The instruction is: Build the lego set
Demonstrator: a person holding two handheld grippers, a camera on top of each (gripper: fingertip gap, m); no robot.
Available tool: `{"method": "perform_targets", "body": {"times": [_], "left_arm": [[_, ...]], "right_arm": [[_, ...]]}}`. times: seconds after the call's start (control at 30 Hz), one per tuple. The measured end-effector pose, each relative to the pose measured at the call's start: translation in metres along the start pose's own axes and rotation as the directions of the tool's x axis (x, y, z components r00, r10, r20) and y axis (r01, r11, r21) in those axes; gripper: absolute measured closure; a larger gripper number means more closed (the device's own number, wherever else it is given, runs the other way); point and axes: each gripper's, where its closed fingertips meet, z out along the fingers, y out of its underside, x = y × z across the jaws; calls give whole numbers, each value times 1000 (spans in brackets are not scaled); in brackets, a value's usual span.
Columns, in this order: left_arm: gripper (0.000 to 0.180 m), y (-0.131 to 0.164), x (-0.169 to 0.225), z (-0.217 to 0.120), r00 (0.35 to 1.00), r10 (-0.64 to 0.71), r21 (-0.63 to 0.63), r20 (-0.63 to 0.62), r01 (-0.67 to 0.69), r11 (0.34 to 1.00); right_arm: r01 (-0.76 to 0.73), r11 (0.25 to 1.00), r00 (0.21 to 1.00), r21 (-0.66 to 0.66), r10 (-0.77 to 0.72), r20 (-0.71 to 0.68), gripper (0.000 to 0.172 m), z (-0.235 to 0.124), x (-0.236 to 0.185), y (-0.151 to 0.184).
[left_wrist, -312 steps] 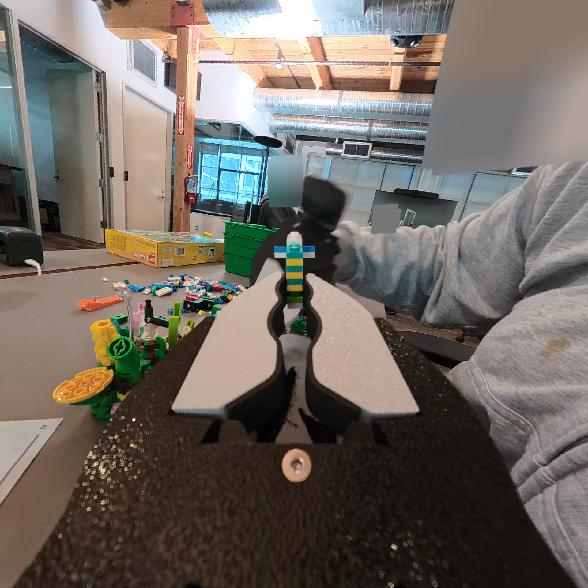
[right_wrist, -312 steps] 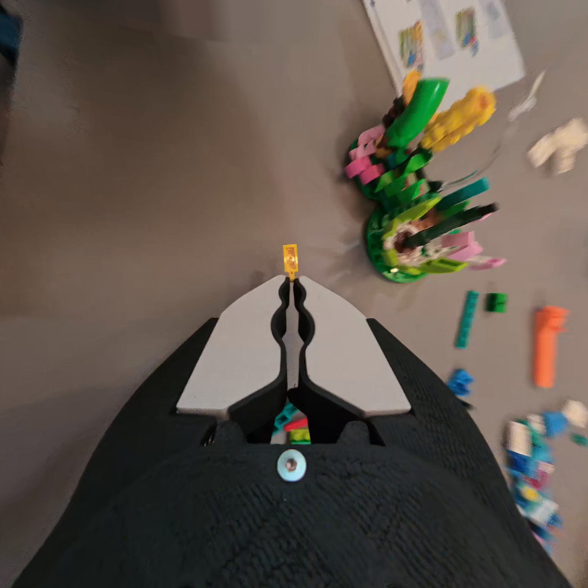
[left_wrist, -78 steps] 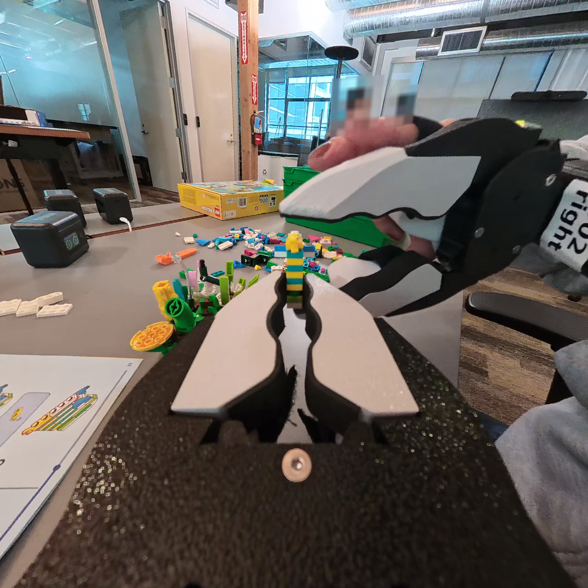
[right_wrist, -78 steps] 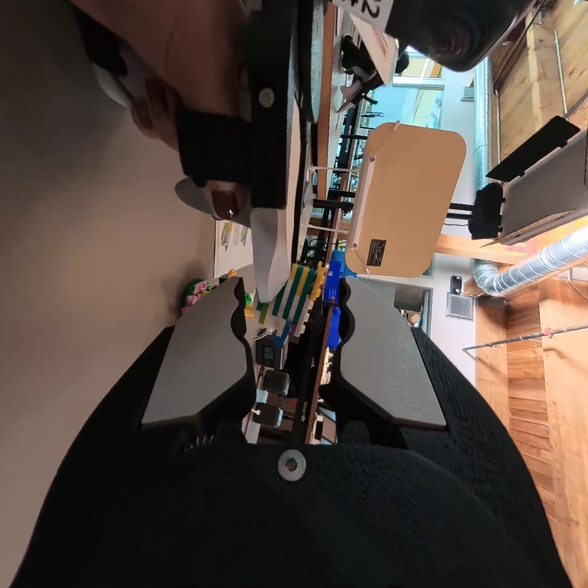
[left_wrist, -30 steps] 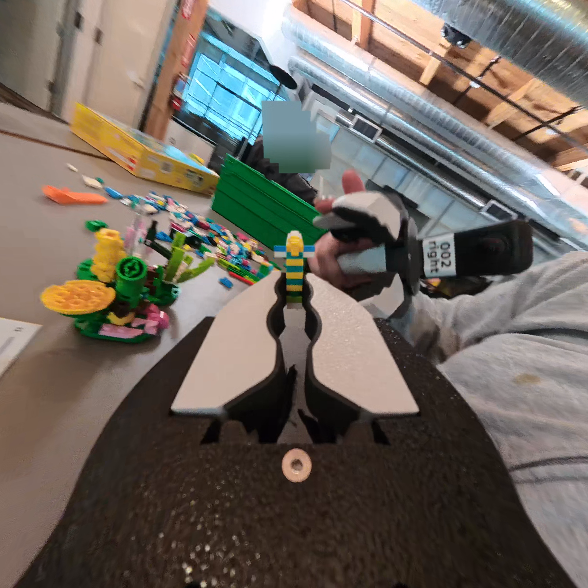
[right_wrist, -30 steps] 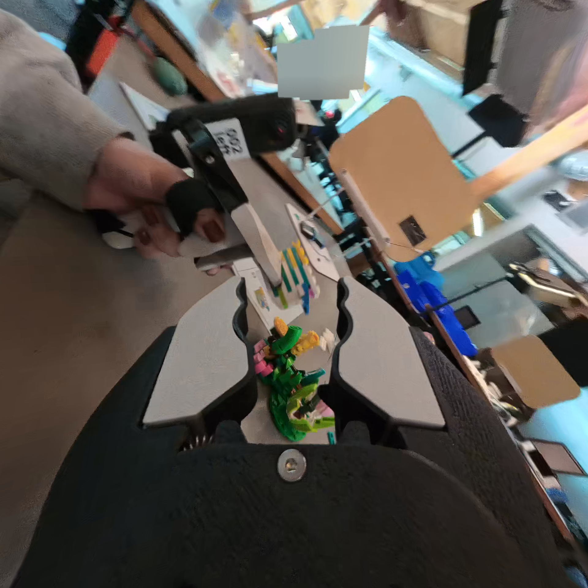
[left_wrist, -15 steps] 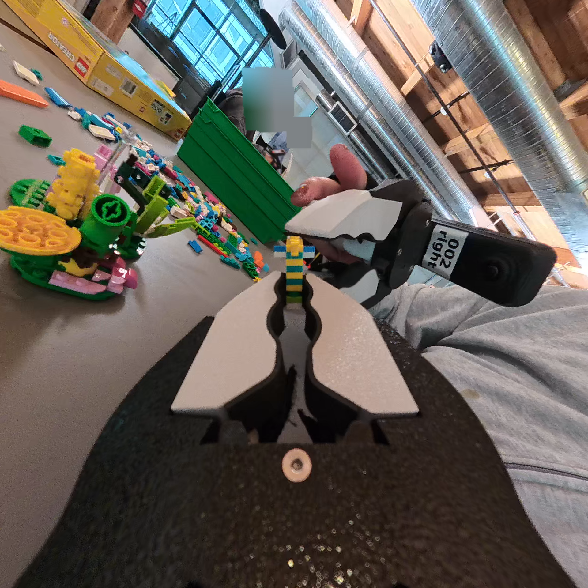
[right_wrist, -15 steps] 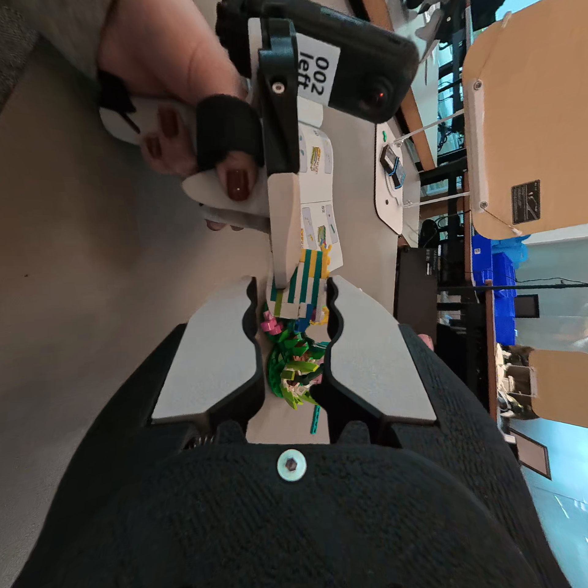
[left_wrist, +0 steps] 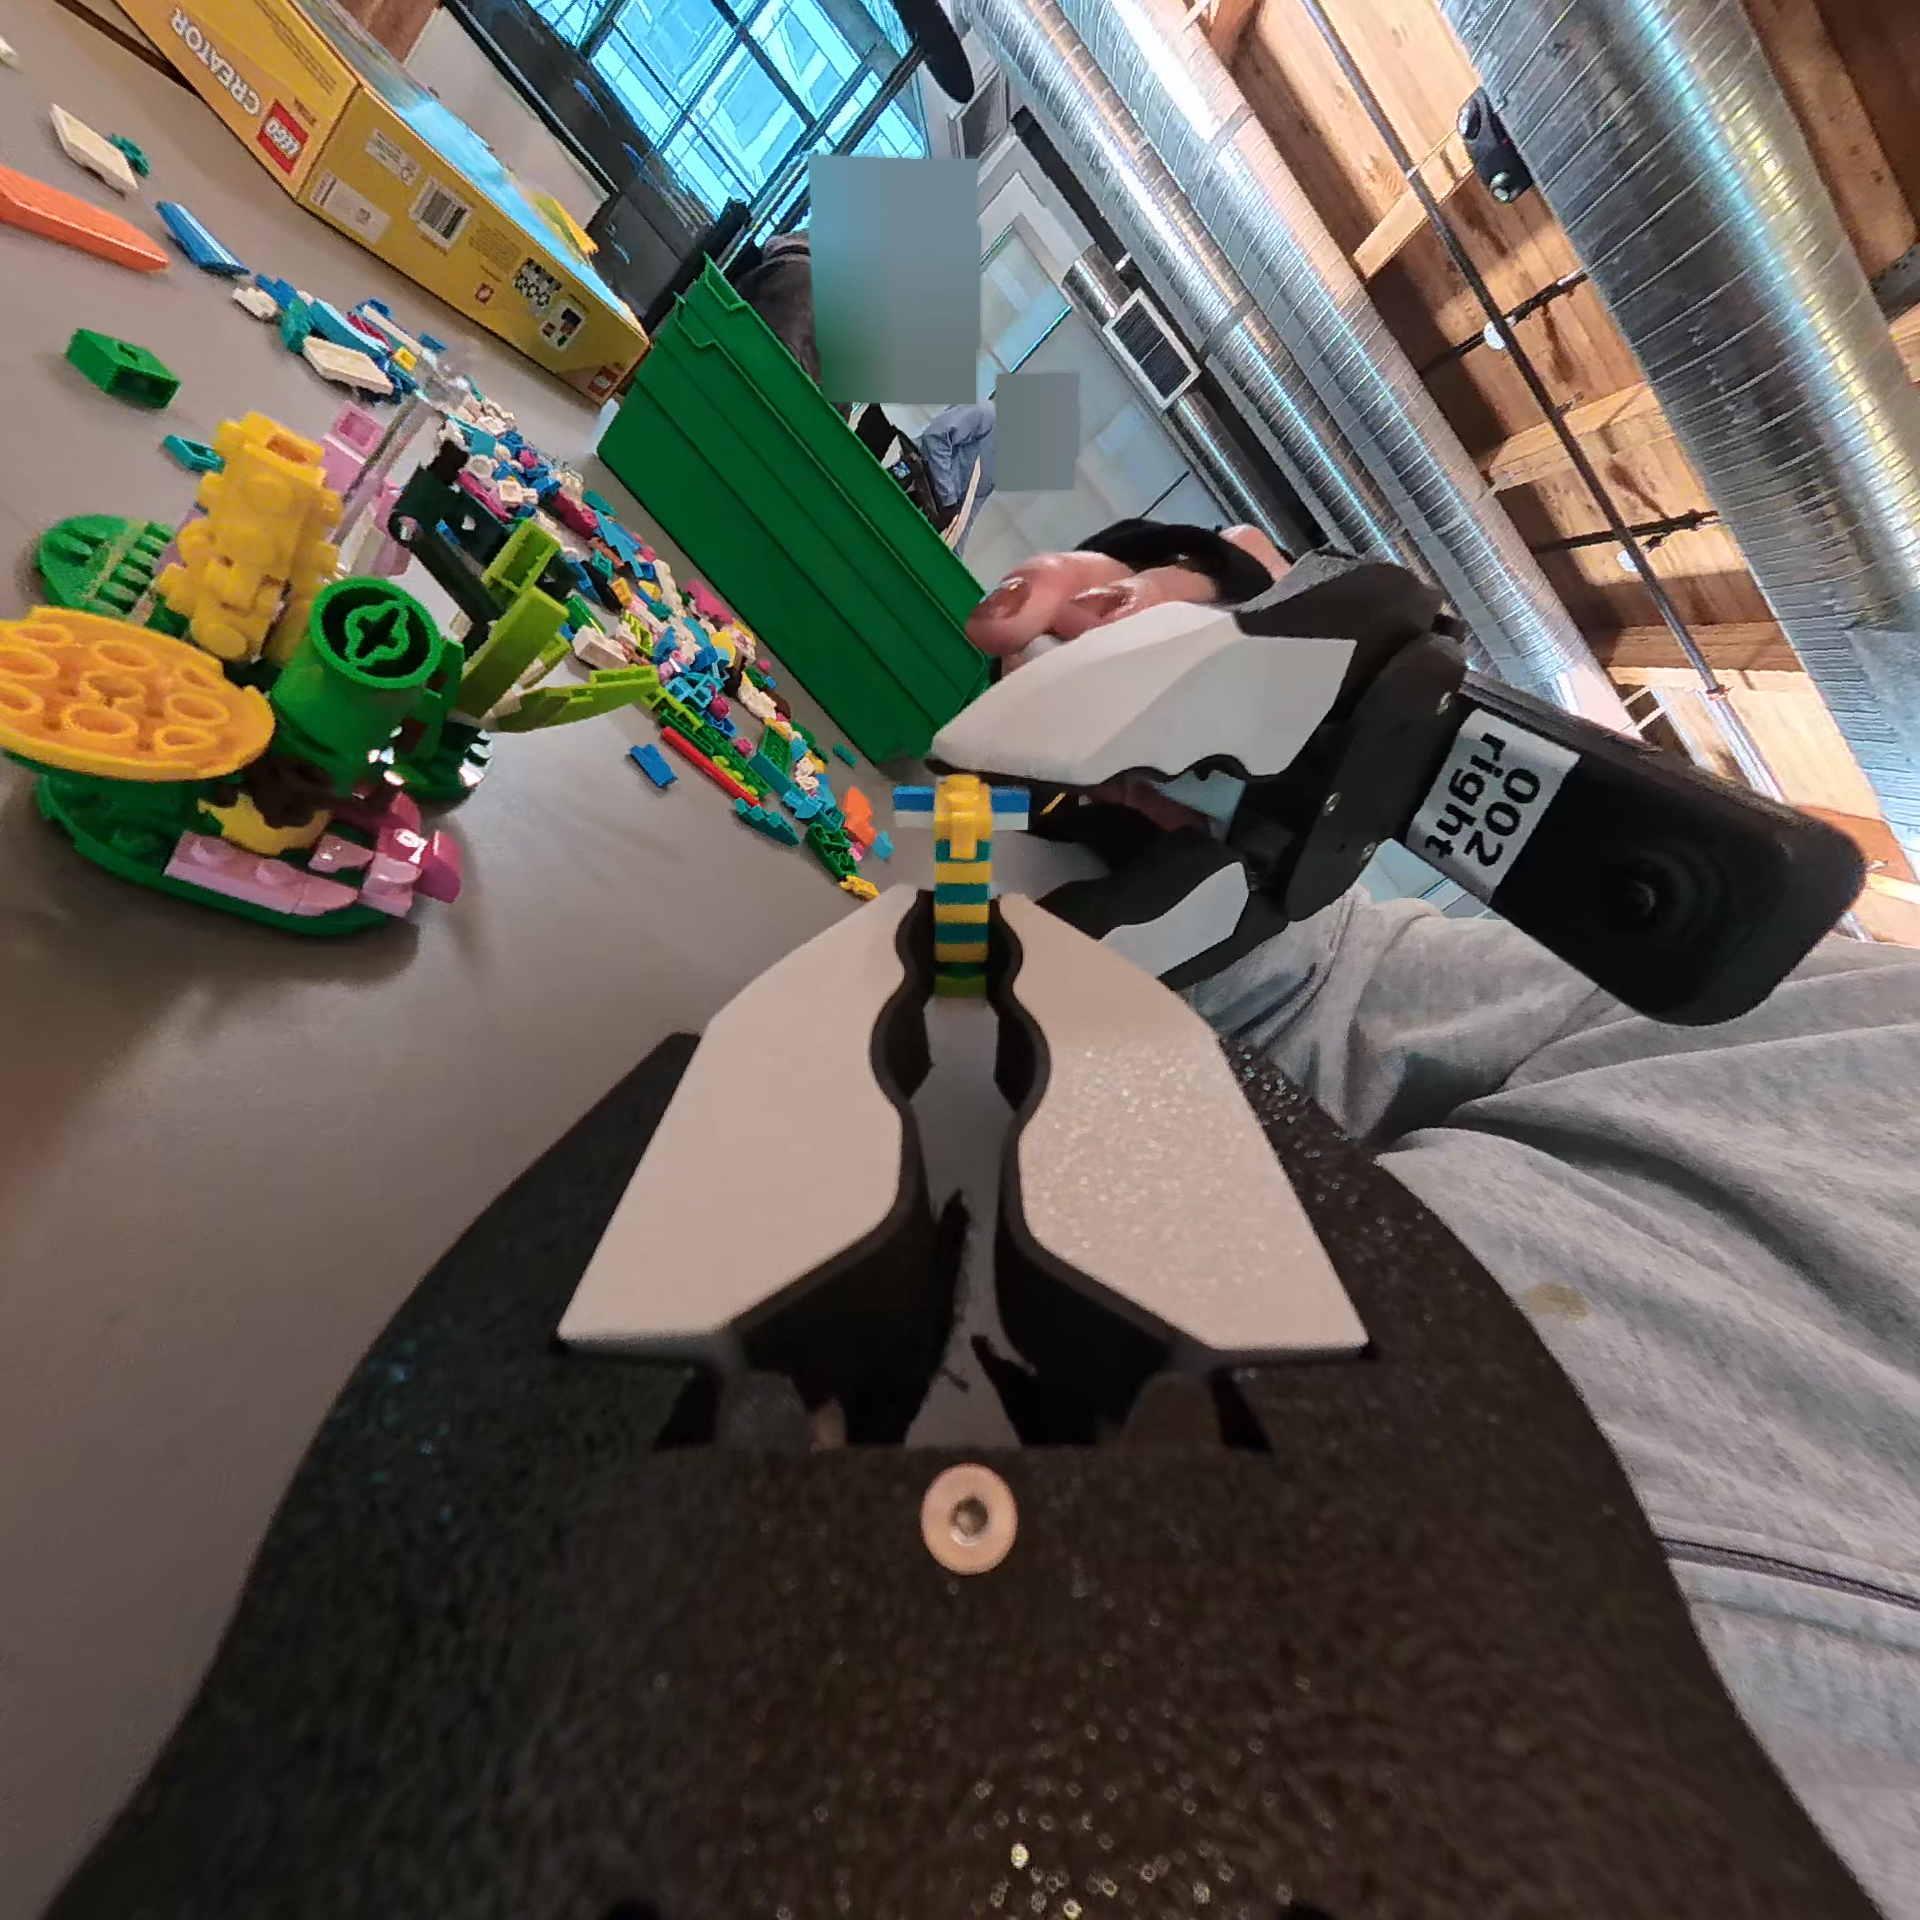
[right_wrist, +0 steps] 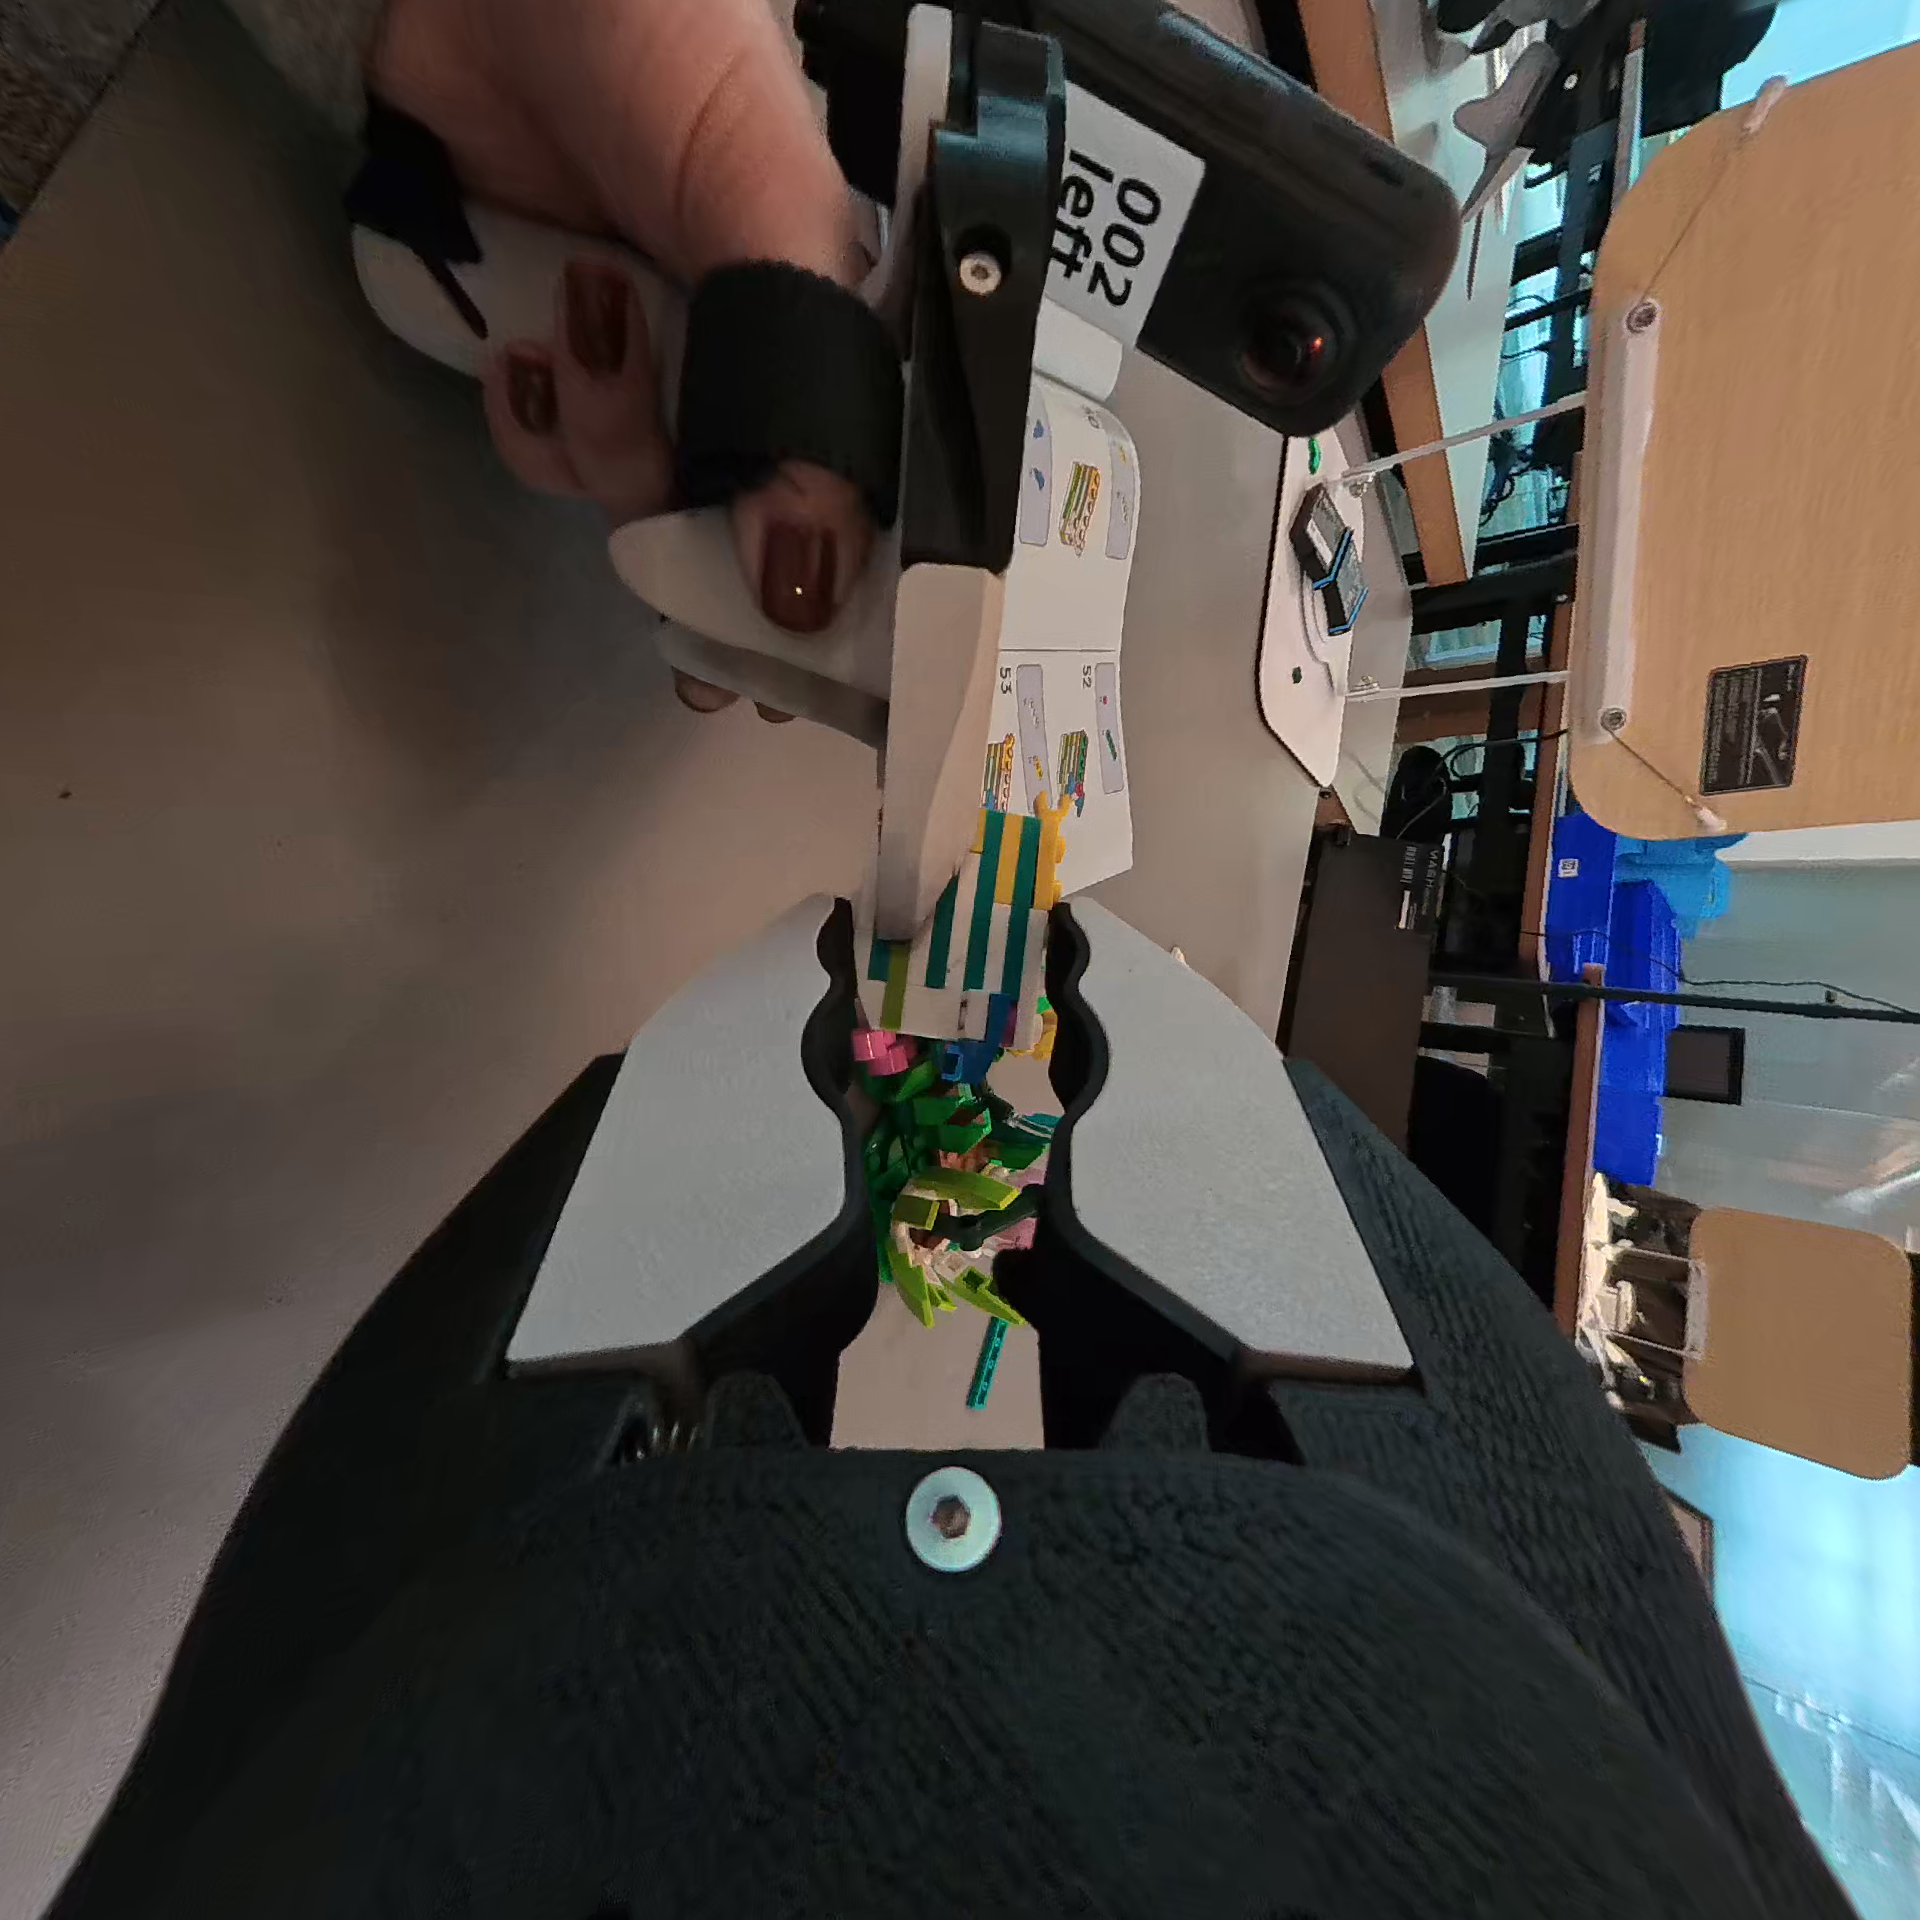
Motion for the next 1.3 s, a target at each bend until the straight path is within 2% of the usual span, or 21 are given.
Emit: {"method": "perform_targets", "body": {"times": [0.07,0.2,0.3,0.77,0.93,0.97,1.03,1.13,1.23,1.3], "left_arm": [[172,0,1,1,1000,0,-4,-4,0,1000],[172,-2,3,-1,999,-28,11,-29,29,1000],[172,1,2,1,1000,-15,-8,-18,15,1000],[172,4,-3,1,1000,-5,-22,27,6,1000],[172,2,-1,1,1000,18,-11,23,-17,1000],[172,2,-1,1,1000,19,-10,21,-19,1000],[172,1,-1,0,1000,21,1,21,-21,1000],[172,-4,3,-2,998,60,36,15,-61,998],[173,-5,15,-3,979,205,61,-1,-205,977],[173,-1,32,-2,935,345,68,-77,-341,938]], "right_arm": [[-1,1000,1000,0,1,9,137,0,-1,0],[-108,994,994,19,108,23,136,-1,2,-2],[-87,996,996,20,87,22,130,1,1,-2],[-70,997,997,11,71,-19,136,7,-3,0],[-179,981,983,76,182,-32,135,1,-1,-3],[-197,975,978,102,203,-46,125,-4,1,-5],[-241,952,961,187,261,-90,119,-17,7,-9],[-289,894,886,342,385,-258,119,-42,23,-1],[-360,816,704,452,556,-442,126,-61,36,32],[-381,793,579,474,605,-547,131,-68,38,59]]}}
